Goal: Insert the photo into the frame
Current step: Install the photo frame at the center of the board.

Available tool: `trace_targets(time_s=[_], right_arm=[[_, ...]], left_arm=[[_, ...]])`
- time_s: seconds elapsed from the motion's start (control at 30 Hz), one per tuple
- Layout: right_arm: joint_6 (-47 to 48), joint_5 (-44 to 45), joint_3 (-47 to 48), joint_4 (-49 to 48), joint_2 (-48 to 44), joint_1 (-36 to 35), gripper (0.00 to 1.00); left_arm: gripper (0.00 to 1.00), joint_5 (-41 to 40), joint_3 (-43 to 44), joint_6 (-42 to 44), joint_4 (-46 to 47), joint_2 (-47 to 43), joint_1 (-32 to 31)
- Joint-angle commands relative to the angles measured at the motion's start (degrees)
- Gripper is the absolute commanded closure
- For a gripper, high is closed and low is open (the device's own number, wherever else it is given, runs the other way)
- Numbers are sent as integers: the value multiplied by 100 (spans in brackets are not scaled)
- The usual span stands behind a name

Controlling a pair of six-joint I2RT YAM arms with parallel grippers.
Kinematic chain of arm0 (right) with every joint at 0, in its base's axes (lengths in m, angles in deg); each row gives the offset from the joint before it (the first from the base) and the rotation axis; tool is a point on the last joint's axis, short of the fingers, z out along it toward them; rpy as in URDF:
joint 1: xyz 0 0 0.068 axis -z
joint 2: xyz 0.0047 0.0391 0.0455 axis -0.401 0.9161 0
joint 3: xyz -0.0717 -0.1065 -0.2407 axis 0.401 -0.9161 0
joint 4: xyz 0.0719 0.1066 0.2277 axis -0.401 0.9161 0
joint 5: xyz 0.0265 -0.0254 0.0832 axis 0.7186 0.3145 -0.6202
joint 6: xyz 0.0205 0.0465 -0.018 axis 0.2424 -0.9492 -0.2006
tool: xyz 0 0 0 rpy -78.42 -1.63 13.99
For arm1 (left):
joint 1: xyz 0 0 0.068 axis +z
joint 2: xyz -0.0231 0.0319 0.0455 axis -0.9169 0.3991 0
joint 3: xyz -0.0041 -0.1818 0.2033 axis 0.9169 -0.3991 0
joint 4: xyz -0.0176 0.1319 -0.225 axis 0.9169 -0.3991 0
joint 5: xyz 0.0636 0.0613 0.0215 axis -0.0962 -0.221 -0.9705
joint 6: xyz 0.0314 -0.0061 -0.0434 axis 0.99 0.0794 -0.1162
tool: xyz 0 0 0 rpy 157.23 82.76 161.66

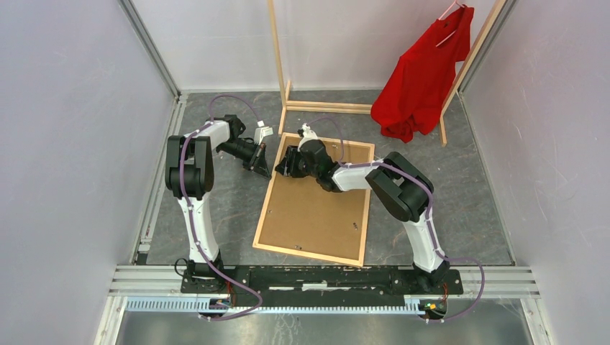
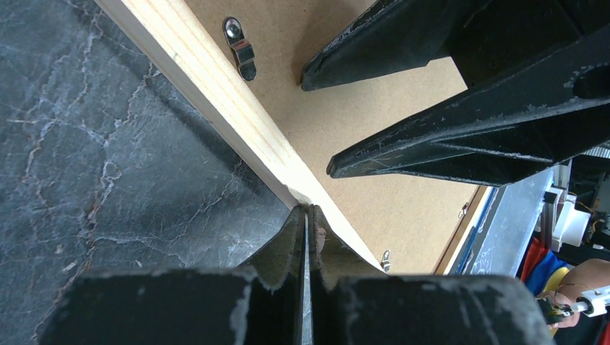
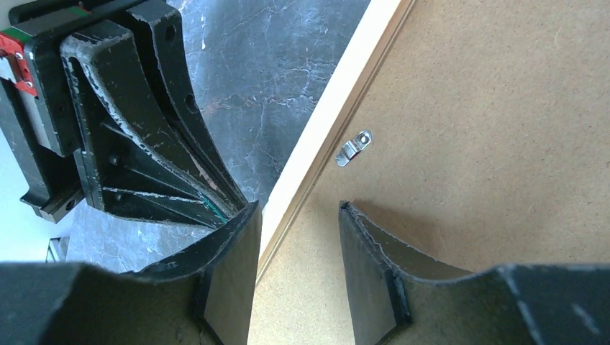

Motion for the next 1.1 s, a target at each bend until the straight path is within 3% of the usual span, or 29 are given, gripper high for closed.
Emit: trace_targets(time_s=[0.0,1.07], right_arm=[[92,190,-153,553,-25,-40,49],[283,690,775,627,749,-19,50]], left_arm=[[93,-123,-125,71,-44,-78,-67],[93,-107,-236,118,-44,-136,-67]])
